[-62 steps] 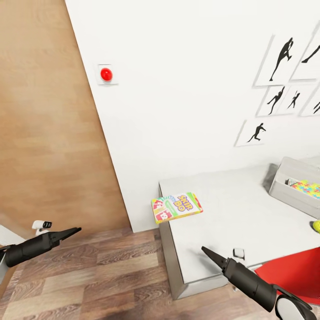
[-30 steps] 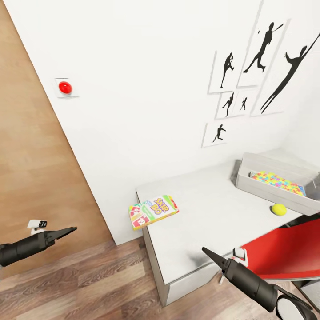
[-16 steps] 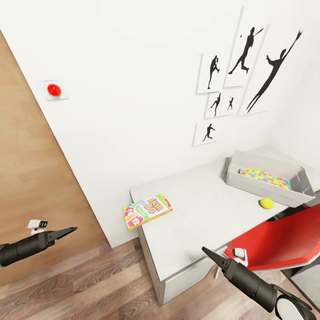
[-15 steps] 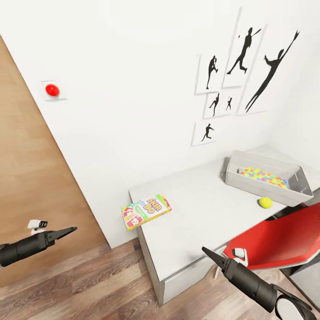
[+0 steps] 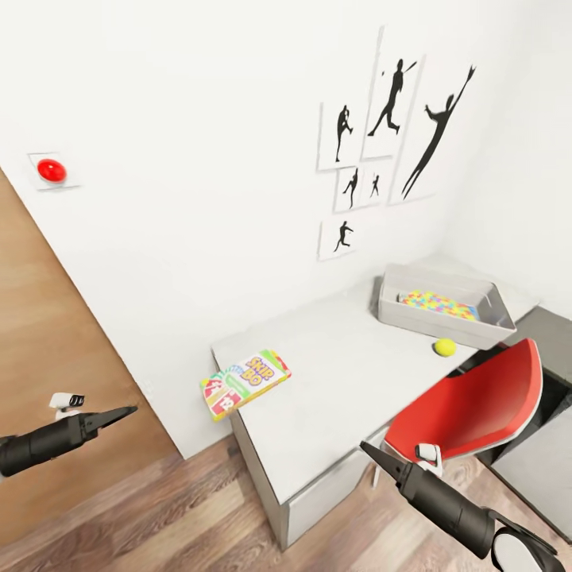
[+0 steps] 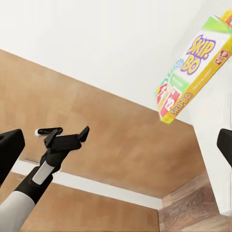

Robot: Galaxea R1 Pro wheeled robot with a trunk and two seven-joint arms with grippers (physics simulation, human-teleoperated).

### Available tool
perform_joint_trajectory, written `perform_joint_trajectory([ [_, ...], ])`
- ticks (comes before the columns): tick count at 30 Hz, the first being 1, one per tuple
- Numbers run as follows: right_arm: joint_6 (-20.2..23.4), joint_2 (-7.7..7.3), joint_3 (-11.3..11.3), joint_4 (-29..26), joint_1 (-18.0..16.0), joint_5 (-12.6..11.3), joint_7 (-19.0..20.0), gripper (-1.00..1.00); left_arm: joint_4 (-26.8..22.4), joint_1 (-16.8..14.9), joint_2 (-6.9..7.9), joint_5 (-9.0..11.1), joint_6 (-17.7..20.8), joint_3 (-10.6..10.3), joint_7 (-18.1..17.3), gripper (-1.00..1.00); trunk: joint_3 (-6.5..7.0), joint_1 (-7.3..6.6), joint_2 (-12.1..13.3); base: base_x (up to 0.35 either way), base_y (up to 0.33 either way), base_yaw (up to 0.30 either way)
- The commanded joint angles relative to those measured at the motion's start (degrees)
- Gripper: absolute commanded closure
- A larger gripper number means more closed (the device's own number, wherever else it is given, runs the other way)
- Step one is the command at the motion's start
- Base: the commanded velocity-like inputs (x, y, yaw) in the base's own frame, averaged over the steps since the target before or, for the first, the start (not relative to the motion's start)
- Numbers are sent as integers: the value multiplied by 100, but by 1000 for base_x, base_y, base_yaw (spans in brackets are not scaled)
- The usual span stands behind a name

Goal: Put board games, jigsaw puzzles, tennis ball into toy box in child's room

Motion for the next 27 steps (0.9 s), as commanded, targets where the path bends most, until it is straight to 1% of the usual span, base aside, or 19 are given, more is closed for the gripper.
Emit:
perform_joint_trajectory([
  [1,40,0,-3,-6,-1,-39,-9,-100,0,-4,1,-2,61,0,-22,-100,-4,3,-10,0,23,-255],
  [7,34,7,24,-12,-1,-33,-20,-100,0,-1,2,-2,61,0,-22,-100,31,3,-10,0,29,-245],
  [12,32,17,34,-14,-1,86,-25,-100,0,-3,-4,-1,61,0,-22,-100,65,3,-10,0,99,-226],
  [13,32,21,35,-15,-1,138,-19,-100,0,-3,-3,-1,61,0,-22,-100,72,3,-10,0,37,-222],
  [18,32,26,36,-20,-1,243,-11,-100,0,-4,-3,-1,61,0,-22,-100,108,3,-10,0,20,-221],
  [24,31,27,36,-21,-1,277,-9,-100,0,-5,-3,-1,61,0,-22,-100,151,3,-10,-9,15,-220],
  [27,31,27,39,-16,-1,282,-9,-100,0,-3,-5,-3,61,0,-22,-100,173,3,-10,-56,107,-217],
])
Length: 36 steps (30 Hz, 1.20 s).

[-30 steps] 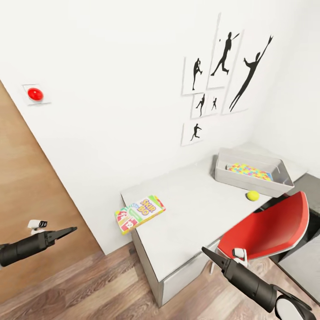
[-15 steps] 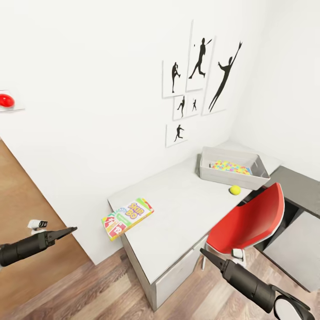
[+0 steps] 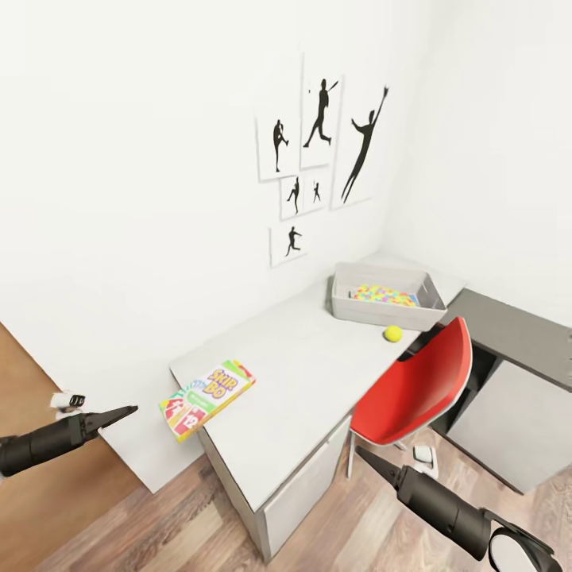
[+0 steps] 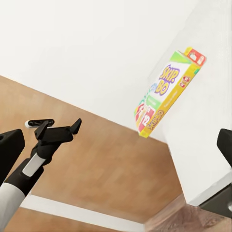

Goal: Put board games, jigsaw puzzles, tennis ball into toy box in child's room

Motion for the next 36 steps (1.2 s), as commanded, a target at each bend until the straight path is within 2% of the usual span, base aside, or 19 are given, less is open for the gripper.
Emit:
perform_joint_trajectory([
  [1,37,-2,1,-4,-2,-43,-13,-100,0,-3,1,0,61,0,-22,-100,-2,3,-10,-64,139,-214],
  [24,29,-2,9,-6,-2,-26,-37,-100,0,0,0,-4,61,-1,-22,-100,188,3,-10,-7,25,-143],
  [36,30,-2,7,-9,-6,-23,-68,-100,0,-1,-5,-1,61,-6,-22,-100,271,3,-10,146,94,-55],
])
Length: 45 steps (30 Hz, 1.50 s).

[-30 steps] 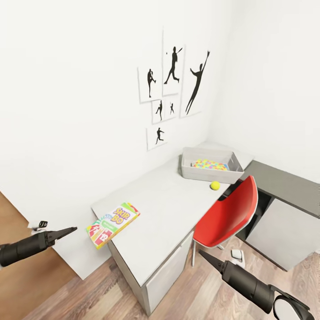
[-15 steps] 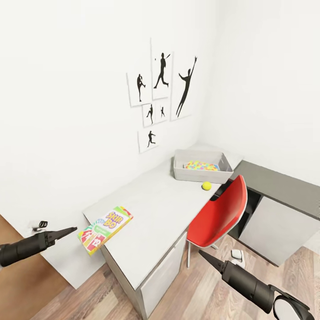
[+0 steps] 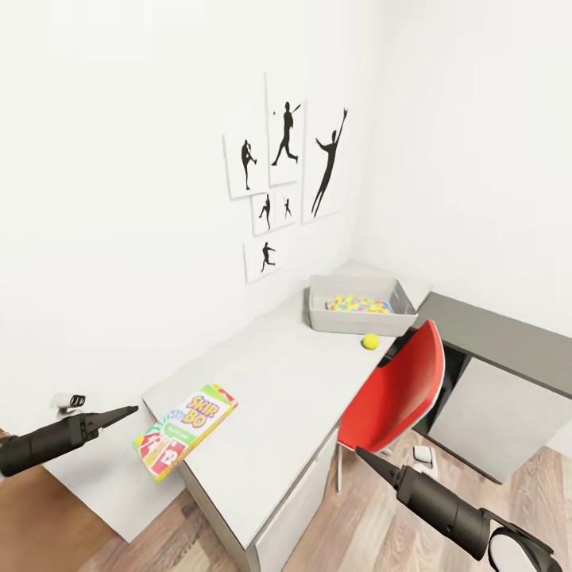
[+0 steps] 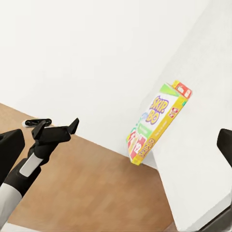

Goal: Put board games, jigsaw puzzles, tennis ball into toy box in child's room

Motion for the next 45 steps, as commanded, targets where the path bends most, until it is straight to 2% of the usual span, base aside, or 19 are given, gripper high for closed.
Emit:
perform_joint_trajectory([
  [1,36,-3,1,-5,-1,-48,-15,-100,-1,-5,0,-2,61,0,-22,-100,-8,5,-11,136,34,-9],
  [9,38,-3,2,-3,-1,-51,-28,-100,-1,-3,-3,0,59,-2,-22,-100,-5,5,-11,128,57,-2],
  [30,36,-3,0,6,0,-52,-29,-100,26,-1,-2,-1,108,-15,-22,-100,45,5,-11,7,40,-49],
  [34,36,-3,-5,15,-4,-50,-29,-100,363,-1,14,-5,146,-7,-10,-100,46,5,-11,0,2,-4],
  [36,36,-3,-10,15,-5,-53,-27,-100,651,-5,81,-11,159,8,49,-100,46,5,-11,0,1,-2],
  [37,36,-3,-15,14,-5,-55,-20,-100,865,-10,173,-13,165,11,90,-100,46,5,-11,0,0,0],
  [39,37,-3,-24,13,-6,-55,-9,-100,1100,-18,257,-14,167,13,134,-100,46,5,-11,0,0,0],
  [42,41,-9,-46,17,-4,-56,11,-100,1791,-45,388,-19,166,13,382,-100,46,5,-11,0,0,0],
  [44,43,-10,-58,17,-5,-57,22,-100,2237,-55,438,-19,166,12,764,-100,46,5,-11,0,0,0],
  [45,43,-10,-61,16,-6,-58,26,-100,2310,-56,443,-19,166,13,872,-100,46,5,-11,0,0,0],
])
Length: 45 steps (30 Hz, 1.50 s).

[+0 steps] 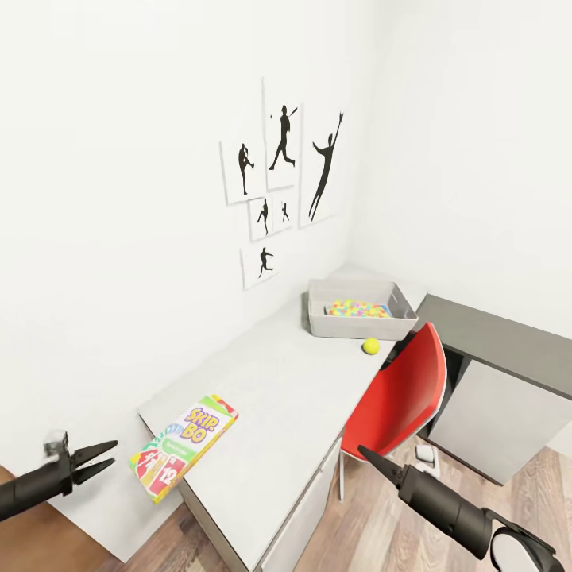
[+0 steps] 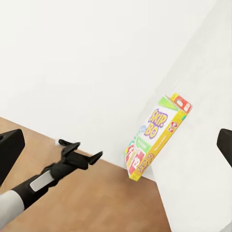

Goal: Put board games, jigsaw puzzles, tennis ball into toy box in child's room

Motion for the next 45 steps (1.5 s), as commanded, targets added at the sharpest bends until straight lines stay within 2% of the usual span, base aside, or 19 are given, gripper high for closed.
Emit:
perform_joint_trajectory([
  [1,42,-2,-9,-5,-1,-40,-4,-100,63,-6,4,4,62,5,91,-100,-10,3,-11,0,0,0],
  [5,47,-40,-31,-8,-1,-49,14,-100,239,-9,6,11,78,10,595,-100,-10,3,-11,0,0,0],
  [6,49,-54,-53,-7,-1,-51,23,-100,272,-10,-3,15,115,12,794,-100,-10,3,-11,0,0,0],
  [12,57,-80,-206,-1,5,-54,131,-100,320,-10,-27,34,374,15,1466,-100,-10,3,-11,0,0,0],
  [24,68,-89,-374,8,8,-54,285,-100,329,-27,-37,62,443,22,2202,-100,-10,3,-11,0,0,0],
  [29,69,-89,-395,8,7,-52,289,-100,329,-28,-52,67,405,26,2286,-100,-10,3,-11,0,0,0],
  [45,69,-89,-401,8,9,-52,290,-100,259,-33,-51,67,382,18,2125,-100,-10,3,-11,0,0,0],
])
